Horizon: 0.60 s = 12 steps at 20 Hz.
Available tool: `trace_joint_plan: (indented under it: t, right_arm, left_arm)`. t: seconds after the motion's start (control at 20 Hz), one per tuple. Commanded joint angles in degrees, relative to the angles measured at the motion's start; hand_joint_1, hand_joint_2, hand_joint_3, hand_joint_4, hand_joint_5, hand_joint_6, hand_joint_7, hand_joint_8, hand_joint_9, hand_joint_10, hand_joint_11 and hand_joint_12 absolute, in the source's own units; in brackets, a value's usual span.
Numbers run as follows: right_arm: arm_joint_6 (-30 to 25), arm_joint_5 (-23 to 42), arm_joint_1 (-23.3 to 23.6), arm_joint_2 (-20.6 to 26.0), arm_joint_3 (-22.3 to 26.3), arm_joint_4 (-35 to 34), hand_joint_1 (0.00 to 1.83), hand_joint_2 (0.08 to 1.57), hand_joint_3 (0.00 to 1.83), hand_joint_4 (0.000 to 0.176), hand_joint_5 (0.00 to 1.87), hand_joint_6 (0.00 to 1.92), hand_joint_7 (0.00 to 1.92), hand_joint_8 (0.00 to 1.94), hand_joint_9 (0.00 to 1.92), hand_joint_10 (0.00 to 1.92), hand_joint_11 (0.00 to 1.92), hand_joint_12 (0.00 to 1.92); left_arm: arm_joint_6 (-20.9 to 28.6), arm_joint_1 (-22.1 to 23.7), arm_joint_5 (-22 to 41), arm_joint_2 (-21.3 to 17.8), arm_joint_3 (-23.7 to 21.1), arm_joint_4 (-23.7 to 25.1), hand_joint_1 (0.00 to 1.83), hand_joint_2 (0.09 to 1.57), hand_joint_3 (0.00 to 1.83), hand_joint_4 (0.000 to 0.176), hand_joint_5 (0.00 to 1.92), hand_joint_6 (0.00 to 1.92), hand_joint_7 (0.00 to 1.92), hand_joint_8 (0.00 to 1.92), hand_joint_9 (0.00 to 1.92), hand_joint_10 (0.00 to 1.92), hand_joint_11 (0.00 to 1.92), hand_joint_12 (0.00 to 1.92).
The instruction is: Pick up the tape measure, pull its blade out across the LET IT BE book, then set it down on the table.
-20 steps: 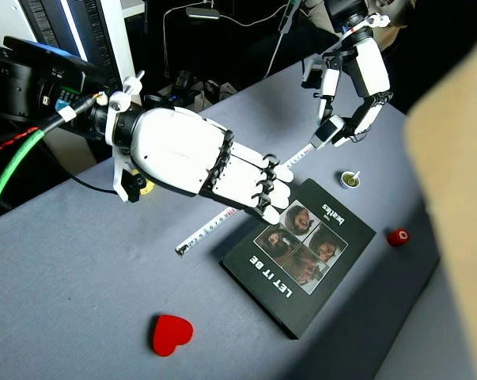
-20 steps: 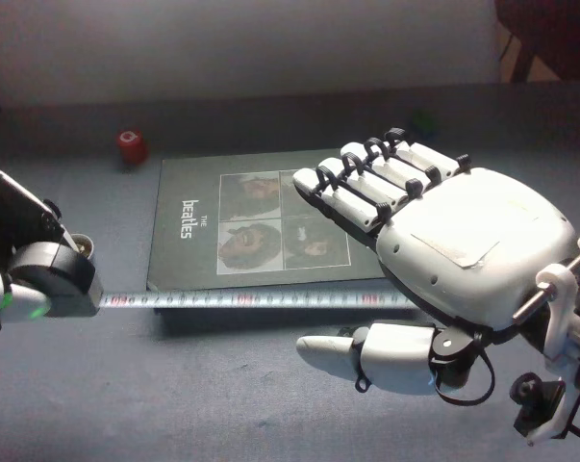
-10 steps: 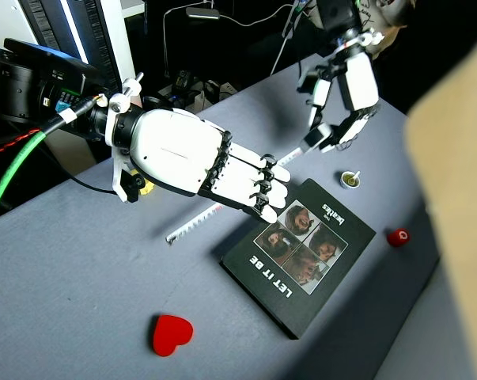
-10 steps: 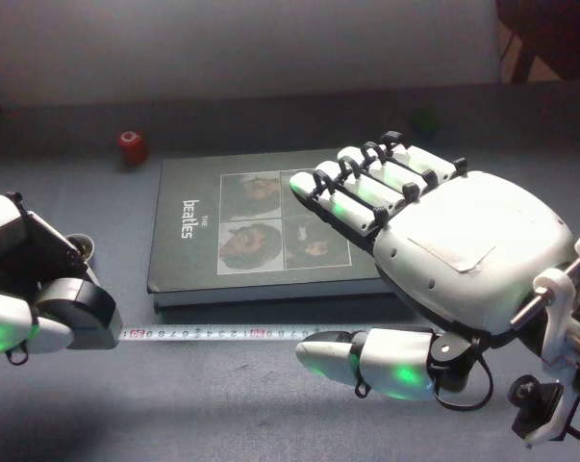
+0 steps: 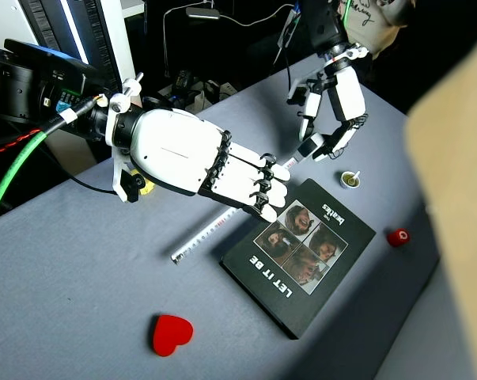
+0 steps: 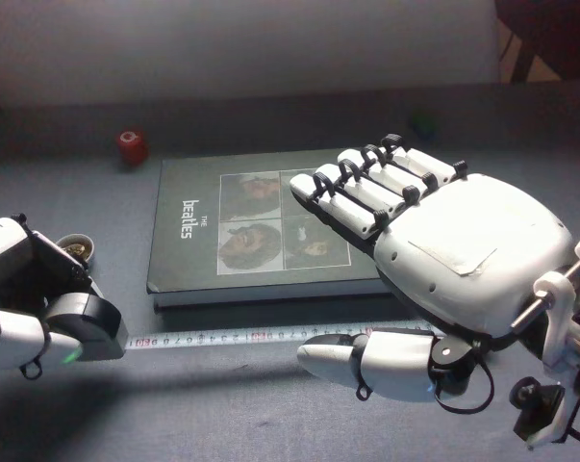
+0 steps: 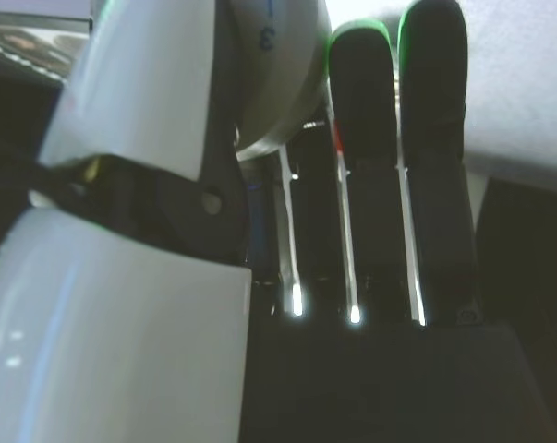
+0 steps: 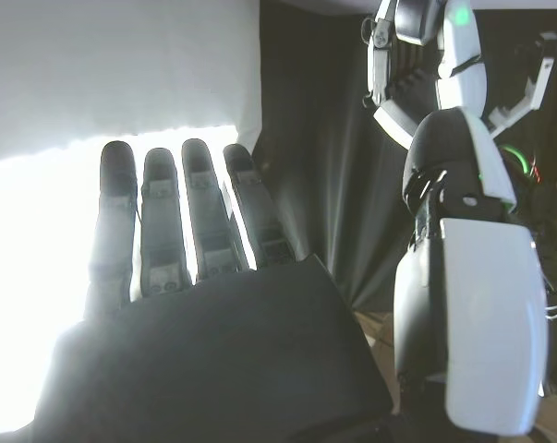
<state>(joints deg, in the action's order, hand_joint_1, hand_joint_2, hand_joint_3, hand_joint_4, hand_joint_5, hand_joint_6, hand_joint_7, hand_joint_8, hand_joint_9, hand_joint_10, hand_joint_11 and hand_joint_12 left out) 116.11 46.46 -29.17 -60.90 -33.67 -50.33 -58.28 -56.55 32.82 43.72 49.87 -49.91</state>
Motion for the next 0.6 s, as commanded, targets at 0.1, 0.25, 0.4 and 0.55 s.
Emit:
trace_joint_plan:
  t: [0.1,0.25,0.4,0.55]
  right_arm:
    - [-0.31,4.24,0.4,-0.02,0.13,3.73,0.16,1.04,0.0,0.0,0.02,0.01,0.06,0.0,0.03,0.0,0.0,0.38]
    - [-0.33,4.57,0.41,-0.12,0.13,3.68,0.16,1.04,0.0,0.0,0.02,0.01,0.06,0.0,0.03,0.0,0.0,0.39]
    - [-0.36,4.63,0.43,-0.15,0.13,3.3,0.16,1.04,0.0,0.0,0.02,0.01,0.06,0.0,0.03,0.0,0.0,0.39]
    - [-0.36,4.63,0.45,-0.15,0.13,3.13,0.16,1.04,0.0,0.0,0.02,0.01,0.06,0.0,0.03,0.0,0.0,0.39]
  left_arm:
    - [1.62,-0.71,7.77,0.98,1.29,0.86,1.39,1.08,0.0,0.0,1.09,0.59,1.08,0.86,0.93,1.23,0.9,1.02]
    - [1.7,-1.27,8.01,1.76,2.2,1.09,1.39,1.08,0.0,0.0,1.08,0.59,1.09,0.85,0.94,1.22,0.9,1.02]
    - [1.7,-1.89,8.77,3.0,2.63,0.79,1.39,1.08,0.0,0.0,1.07,0.6,1.09,0.85,0.94,1.22,0.9,1.02]
    - [1.7,-1.9,8.77,3.61,2.69,0.91,1.38,1.09,0.0,0.0,1.03,0.71,1.07,0.88,0.92,1.24,0.86,1.02]
